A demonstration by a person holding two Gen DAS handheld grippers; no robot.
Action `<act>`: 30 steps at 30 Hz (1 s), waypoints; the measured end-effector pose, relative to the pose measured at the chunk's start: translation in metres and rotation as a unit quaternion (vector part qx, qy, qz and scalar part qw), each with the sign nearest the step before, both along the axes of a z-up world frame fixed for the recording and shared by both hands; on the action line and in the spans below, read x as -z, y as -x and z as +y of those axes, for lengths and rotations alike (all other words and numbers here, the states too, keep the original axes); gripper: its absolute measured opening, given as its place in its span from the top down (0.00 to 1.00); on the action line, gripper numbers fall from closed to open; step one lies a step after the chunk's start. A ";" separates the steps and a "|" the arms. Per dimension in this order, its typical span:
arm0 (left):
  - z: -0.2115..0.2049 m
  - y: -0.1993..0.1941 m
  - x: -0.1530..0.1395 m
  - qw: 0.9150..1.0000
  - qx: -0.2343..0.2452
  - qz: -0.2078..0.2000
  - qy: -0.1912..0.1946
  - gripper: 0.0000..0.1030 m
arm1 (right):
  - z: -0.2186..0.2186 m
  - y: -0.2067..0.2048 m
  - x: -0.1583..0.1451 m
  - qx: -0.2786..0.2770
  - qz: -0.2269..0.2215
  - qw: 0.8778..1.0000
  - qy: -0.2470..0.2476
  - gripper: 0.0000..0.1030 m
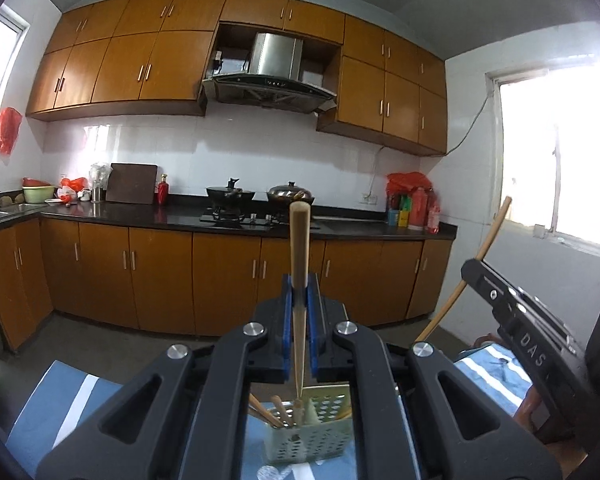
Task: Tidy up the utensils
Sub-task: 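Lift both chopsticks and carry them upright over the green holder, then open both tools to drop the chopsticks into the holder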
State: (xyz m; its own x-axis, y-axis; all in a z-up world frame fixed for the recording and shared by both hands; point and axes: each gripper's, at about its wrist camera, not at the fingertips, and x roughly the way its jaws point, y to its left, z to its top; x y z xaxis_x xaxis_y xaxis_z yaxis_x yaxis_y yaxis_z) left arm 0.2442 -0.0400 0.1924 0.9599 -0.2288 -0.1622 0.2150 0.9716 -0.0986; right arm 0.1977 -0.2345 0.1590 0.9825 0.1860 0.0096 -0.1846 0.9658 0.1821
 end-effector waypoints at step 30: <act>0.061 0.078 0.041 0.998 -0.055 0.029 -0.029 0.05 | -0.003 0.067 0.024 0.019 0.076 0.996 0.052 0.03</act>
State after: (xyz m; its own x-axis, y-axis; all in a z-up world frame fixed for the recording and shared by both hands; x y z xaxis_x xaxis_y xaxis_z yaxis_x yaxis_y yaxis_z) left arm 0.1662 0.0214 0.1518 0.9672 -0.1107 -0.2288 0.1015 0.9935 -0.0514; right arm 0.1306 -0.2377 0.1348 0.9776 0.1402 -0.1572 -0.1249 0.9868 0.1033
